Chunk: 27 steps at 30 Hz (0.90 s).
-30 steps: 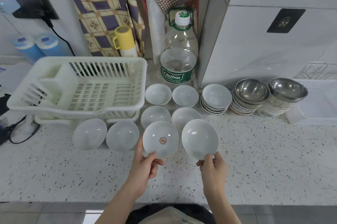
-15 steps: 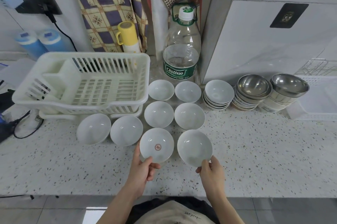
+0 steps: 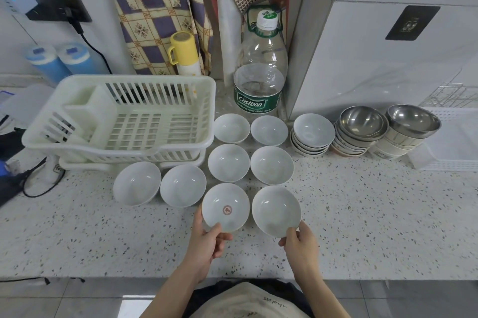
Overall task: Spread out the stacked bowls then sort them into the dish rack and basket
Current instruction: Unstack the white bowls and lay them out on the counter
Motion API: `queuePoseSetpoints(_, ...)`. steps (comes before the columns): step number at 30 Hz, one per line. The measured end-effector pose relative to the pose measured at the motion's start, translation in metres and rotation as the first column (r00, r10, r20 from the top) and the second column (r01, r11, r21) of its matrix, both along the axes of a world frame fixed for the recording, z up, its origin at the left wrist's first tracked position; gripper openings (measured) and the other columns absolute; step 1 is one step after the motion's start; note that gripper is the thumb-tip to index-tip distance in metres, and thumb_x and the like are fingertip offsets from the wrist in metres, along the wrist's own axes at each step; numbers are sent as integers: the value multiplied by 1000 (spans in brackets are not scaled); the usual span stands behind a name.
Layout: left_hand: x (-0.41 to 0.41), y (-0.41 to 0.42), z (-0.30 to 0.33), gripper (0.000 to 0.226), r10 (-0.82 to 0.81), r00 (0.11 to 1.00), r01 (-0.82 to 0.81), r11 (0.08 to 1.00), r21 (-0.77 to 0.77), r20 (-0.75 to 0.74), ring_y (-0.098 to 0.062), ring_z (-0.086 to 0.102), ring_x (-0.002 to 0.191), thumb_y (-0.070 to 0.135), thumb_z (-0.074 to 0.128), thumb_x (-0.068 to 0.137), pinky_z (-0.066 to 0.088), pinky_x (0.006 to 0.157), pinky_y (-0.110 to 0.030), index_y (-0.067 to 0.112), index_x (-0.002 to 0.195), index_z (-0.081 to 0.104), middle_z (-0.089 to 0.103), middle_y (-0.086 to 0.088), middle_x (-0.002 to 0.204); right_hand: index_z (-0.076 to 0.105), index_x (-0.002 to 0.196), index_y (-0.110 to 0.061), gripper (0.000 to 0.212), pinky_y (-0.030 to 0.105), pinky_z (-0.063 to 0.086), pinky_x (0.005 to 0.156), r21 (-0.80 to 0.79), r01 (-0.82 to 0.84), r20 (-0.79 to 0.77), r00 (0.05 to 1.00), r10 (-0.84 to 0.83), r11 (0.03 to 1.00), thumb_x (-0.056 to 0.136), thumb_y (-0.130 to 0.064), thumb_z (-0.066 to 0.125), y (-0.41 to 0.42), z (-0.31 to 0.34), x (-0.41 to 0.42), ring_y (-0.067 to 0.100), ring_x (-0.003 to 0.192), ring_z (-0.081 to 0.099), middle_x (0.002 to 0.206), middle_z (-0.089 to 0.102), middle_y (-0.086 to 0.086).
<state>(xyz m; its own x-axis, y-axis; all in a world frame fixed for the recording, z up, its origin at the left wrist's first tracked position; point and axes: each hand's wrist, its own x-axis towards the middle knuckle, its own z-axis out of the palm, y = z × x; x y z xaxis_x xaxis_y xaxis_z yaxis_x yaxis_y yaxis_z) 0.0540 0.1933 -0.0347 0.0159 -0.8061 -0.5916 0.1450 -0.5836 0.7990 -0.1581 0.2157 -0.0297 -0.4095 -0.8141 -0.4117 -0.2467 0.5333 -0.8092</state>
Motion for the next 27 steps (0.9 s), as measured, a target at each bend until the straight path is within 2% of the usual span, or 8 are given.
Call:
queuePoseSetpoints(6,3,-1,0,61,-18,1000,18,999,32,-2,-11,50,46,11,52,102,36,42,-24,44,146,27,74,-20,77,58,118,-14,28,16,37,42,12,-2,34,999,1,1000,96,-14,41,-2,0,3,10,56,54,62,65,4)
queuePoseSetpoints(12,3,-1,0,60,-35,999,35,998,45,10,-13,48,46,14,52,102,35,41,-24,44,146,25,75,-21,80,56,111,-23,24,14,37,39,19,48,53,997,-49,999,94,-14,42,-3,1,5,11,56,54,64,66,6)
queuePoseSetpoints(20,0,-2,4,55,-65,998,64,997,53,18,-15,51,48,15,53,101,38,42,-25,45,139,27,75,-19,81,60,103,-26,23,20,39,41,14,124,69,990,-125,992,93,-15,43,-4,0,10,12,55,53,58,64,4)
queuePoseSetpoints(27,1,-2,6,54,-95,995,95,994,53,7,-16,53,49,17,54,101,37,42,-24,47,135,26,74,-19,83,60,100,-25,23,26,39,44,46,191,112,974,-195,980,91,-17,41,-6,-3,14,15,58,53,63,65,7)
